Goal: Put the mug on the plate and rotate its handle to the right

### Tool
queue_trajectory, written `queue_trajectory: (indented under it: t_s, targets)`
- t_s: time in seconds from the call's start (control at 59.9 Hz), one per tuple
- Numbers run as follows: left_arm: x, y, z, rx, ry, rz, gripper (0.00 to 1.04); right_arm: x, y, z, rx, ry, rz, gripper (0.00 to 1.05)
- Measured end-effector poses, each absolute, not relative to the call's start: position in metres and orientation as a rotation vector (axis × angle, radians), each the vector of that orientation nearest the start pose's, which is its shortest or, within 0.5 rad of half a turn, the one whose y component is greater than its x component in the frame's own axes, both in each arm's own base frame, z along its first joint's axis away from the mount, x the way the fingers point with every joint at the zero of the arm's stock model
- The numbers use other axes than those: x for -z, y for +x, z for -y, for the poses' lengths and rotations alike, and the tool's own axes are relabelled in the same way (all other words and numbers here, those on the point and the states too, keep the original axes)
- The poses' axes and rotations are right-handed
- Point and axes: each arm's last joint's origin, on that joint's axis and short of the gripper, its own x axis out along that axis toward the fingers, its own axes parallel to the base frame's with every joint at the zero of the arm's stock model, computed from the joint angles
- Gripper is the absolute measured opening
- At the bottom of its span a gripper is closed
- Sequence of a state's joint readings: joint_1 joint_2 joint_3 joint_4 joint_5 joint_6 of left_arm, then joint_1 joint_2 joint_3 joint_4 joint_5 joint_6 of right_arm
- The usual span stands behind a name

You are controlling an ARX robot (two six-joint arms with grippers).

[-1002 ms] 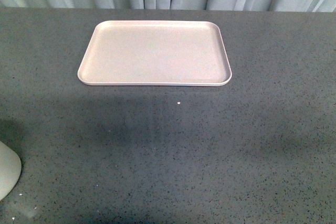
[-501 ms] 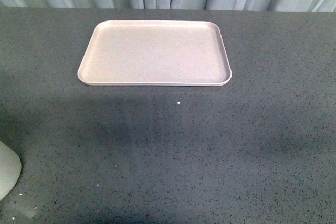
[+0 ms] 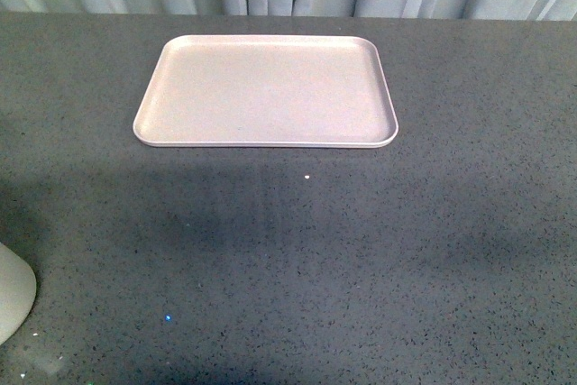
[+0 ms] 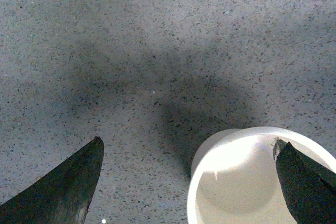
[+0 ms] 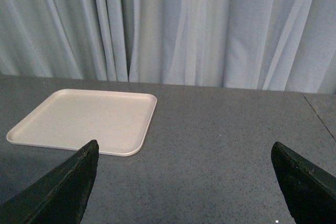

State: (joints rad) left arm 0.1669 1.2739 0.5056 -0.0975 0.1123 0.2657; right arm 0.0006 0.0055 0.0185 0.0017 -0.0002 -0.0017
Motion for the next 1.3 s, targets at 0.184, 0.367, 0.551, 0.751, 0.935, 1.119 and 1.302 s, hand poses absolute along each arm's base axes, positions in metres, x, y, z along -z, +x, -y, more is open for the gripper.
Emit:
queue_trajectory:
  t_s: [0.184, 0.367, 0.551, 0.751, 0.935, 1.119, 1.302]
  targets:
    - [-0.148, 0.226, -0.044, 0.053, 0.128, -0.896, 0.95, -0.170, 0.097, 0.000, -0.001, -0.002, 0.015, 0.96]
    - [-0.142, 0.224, -0.048, 0.085, 0.117, -0.934, 0.95, -0.170, 0.097, 0.000, -0.001, -0.002, 0.015, 0.96]
    - [-0.136, 0.223, -0.053, 0.104, 0.122, -0.967, 0.95, -0.170, 0.097, 0.000, -0.001, -0.002, 0.015, 0.96]
    - [-0.128, 0.223, -0.059, 0.110, 0.124, -1.000, 0.95, -0.170, 0.097, 0.000, -0.001, -0.002, 0.015, 0.96]
    - [-0.128, 0.223, -0.060, 0.126, 0.118, -1.013, 0.95, -0.170, 0.097, 0.000, -0.001, -0.002, 0.015, 0.96]
    - [-0.128, 0.222, -0.060, 0.144, 0.113, -1.031, 0.68, -0.170, 0.097, 0.000, -0.001, -0.002, 0.015, 0.96]
    - [-0.130, 0.221, -0.057, 0.168, 0.115, -1.035, 0.34, -0.170, 0.097, 0.000, -0.001, -0.002, 0.015, 0.96]
